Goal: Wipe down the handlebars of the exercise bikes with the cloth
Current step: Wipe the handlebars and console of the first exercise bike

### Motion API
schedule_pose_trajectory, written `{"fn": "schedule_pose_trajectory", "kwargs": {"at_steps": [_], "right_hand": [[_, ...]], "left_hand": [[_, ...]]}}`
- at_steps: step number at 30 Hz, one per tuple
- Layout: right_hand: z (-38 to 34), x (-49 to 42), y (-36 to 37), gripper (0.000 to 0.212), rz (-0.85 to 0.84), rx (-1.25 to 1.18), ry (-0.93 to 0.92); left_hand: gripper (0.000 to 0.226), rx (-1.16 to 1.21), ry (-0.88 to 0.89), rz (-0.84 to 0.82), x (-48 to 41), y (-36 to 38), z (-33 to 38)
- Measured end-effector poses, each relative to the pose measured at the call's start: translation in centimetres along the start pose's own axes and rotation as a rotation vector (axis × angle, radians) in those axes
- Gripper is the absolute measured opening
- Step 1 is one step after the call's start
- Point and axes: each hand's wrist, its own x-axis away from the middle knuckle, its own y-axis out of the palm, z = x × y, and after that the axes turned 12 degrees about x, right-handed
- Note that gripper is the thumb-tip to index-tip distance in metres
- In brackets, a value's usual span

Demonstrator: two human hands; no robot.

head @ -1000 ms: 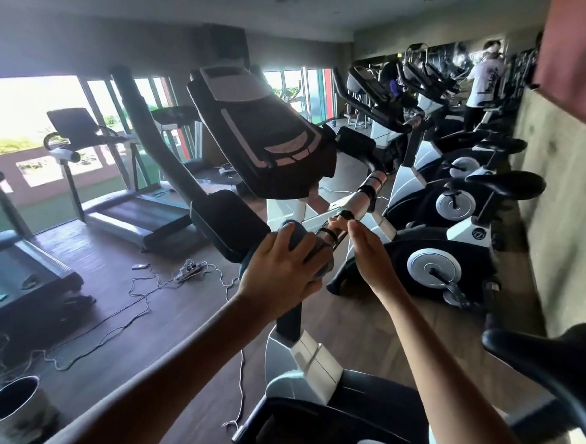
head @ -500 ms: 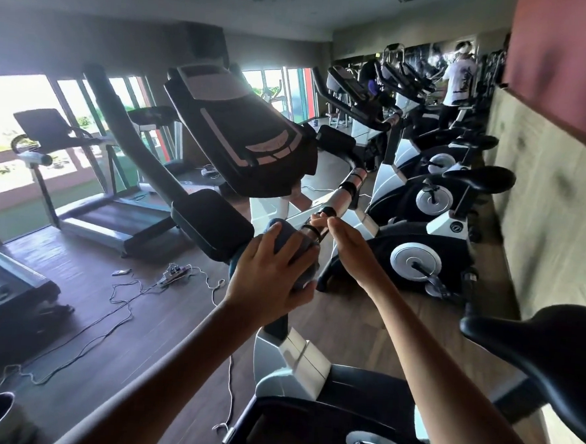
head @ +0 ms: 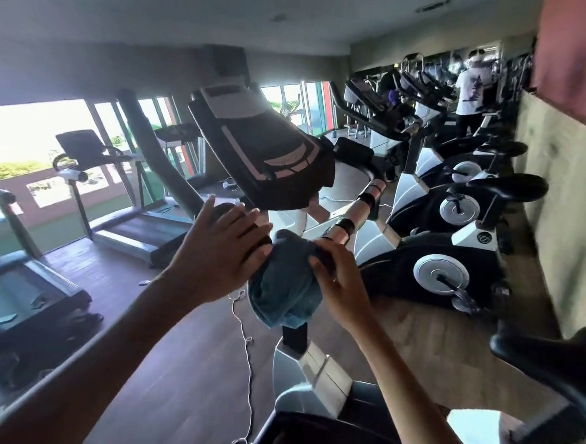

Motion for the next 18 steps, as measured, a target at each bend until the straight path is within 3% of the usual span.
{"fn": "schedule_pose_trajectory", "kwargs": {"at_steps": [3,9,12,14,18], "right_hand": [[-0.6,-0.5,-0.1,0.043,0.089,0.221,-0.022],[-5.5,1.2,3.7,0.064,0.151,0.525,0.003],[-3.3,1.3,3.4,0.059,0.153,0.516,-0.116],[-1.8,0.8,2.2,0.054,0.066,0.460,-0.191],[-0.6,-3.6,0.5,0.048,-0.003,0.288,-0.033]], "left_hand": [[0.049,0.162,-0.127,0.098,0.5,0.1,-2.6],[0.051,0.341,-0.099,0.189,0.7,1.2,-2.4],[0.050,0.365,-0.099,0.211,0.9,1.4,-2.5],[0.049,0.362,-0.106,0.237,1.0,1.5,-2.3],[0.052,0.238,-0.138,0.165,0.8,1.2,-1.3]]}}
